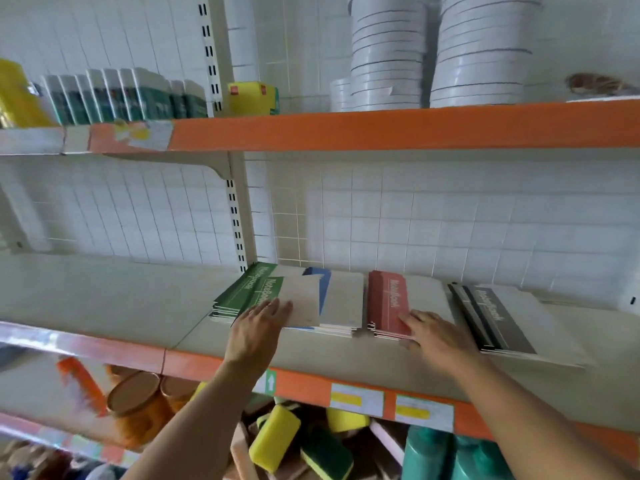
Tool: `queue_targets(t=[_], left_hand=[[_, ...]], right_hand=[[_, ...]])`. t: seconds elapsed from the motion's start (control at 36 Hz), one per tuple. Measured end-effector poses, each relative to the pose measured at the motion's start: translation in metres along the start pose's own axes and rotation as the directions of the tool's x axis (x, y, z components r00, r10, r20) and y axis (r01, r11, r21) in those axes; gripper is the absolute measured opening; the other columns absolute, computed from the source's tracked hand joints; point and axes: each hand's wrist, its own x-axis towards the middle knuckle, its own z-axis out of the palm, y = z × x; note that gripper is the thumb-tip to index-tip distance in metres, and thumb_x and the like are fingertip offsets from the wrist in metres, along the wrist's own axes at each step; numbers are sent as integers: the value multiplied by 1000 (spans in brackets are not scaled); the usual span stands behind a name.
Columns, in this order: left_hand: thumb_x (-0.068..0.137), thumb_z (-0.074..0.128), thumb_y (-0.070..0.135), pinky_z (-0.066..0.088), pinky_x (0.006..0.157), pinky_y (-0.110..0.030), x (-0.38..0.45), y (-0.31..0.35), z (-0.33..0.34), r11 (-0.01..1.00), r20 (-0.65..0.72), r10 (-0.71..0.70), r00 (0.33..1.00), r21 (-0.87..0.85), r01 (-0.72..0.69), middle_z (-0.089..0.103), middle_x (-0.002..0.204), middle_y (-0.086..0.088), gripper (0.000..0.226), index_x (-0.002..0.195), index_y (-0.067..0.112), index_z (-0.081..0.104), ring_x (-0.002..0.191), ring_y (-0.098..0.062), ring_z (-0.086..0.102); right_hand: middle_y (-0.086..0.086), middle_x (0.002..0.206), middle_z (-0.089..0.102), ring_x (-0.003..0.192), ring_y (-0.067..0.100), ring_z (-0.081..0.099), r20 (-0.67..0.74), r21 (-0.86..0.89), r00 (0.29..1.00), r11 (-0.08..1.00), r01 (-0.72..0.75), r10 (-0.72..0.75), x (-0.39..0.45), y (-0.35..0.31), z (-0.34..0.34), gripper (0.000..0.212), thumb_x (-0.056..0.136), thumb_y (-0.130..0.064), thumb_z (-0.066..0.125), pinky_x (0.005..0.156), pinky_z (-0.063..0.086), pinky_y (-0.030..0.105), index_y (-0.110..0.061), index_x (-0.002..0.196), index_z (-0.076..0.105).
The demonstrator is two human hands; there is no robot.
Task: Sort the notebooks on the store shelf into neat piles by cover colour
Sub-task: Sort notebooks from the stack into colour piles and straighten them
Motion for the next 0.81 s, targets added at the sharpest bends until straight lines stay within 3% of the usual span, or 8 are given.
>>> queue_targets(t=[0.11, 0.25, 0.39, 0.47, 0.64, 0.75, 0.81], left_hand=[[72, 32, 8, 58, 66, -34, -6, -13, 7, 1000, 17, -21, 1000, 16, 21, 74, 91, -7, 51, 95, 15, 77, 80, -23, 72], [72, 31, 8, 57, 71, -36, -7, -34, 17, 999, -5, -37, 999, 37, 37, 74, 92, -5, 51, 95, 16, 77, 82, -23, 72], [70, 39, 9, 56, 63, -31, -7, -57, 29, 999, -61, -23, 998, 29, 25, 71, 84, -1, 45, 93, 17, 77, 75, -22, 70], [71, 34, 12, 54, 58, -30, -2, -73, 39, 1000, -54, -31, 998, -8, 30, 66, 81, -1, 48, 93, 18, 76, 72, -23, 67], [67, 31, 10, 54, 58, -27, 4, -100, 54, 997, 11, 54, 998, -53, -54, 66, 82, 6, 55, 97, 22, 75, 73, -17, 66], [69, 34, 17, 55, 71, -28, 6, -109, 59, 994, 49, 73, 996, -81, -69, 70, 97, 3, 52, 104, 21, 73, 85, -19, 70], [73, 39, 26, 47, 96, -34, 10, -111, 59, 992, 122, 37, 992, -122, -23, 63, 124, -1, 56, 124, 22, 63, 113, -20, 61]], right_hand=[[-3, 146, 40, 132, 18, 39, -41, 22, 999, 1000, -22, 23, 8, 0, 5, 51, 99, -44, 39, 99, 41, 30, -23, 145, 34], [-3, 138, 44, 126, 18, 40, -81, -108, 993, 990, -90, 81, 14, -5, 6, 48, 99, -45, 39, 100, 38, 32, -28, 144, 37], [-2, 142, 41, 128, 21, 38, -35, -113, 986, 979, -167, 164, 19, -15, 2, 54, 97, -53, 34, 101, 37, 36, -27, 145, 33], [-3, 139, 43, 128, 20, 39, -39, -59, 970, 968, -243, 241, 22, -23, 2, 57, 94, -63, 28, 99, 38, 38, -29, 139, 40], [0, 125, 51, 121, 24, 45, -48, 15, 921, 923, -385, 385, 32, -40, -2, 57, 94, -65, 22, 94, 43, 39, -27, 125, 51], [1, 123, 53, 120, 25, 47, -61, 32, 904, 906, -423, 424, 35, -46, -3, 58, 94, -64, 23, 90, 45, 37, -27, 127, 52], [1, 123, 54, 119, 25, 48, -67, 37, 896, 898, -438, 440, 35, -48, -3, 57, 94, -63, 25, 89, 46, 37, -26, 127, 53]])
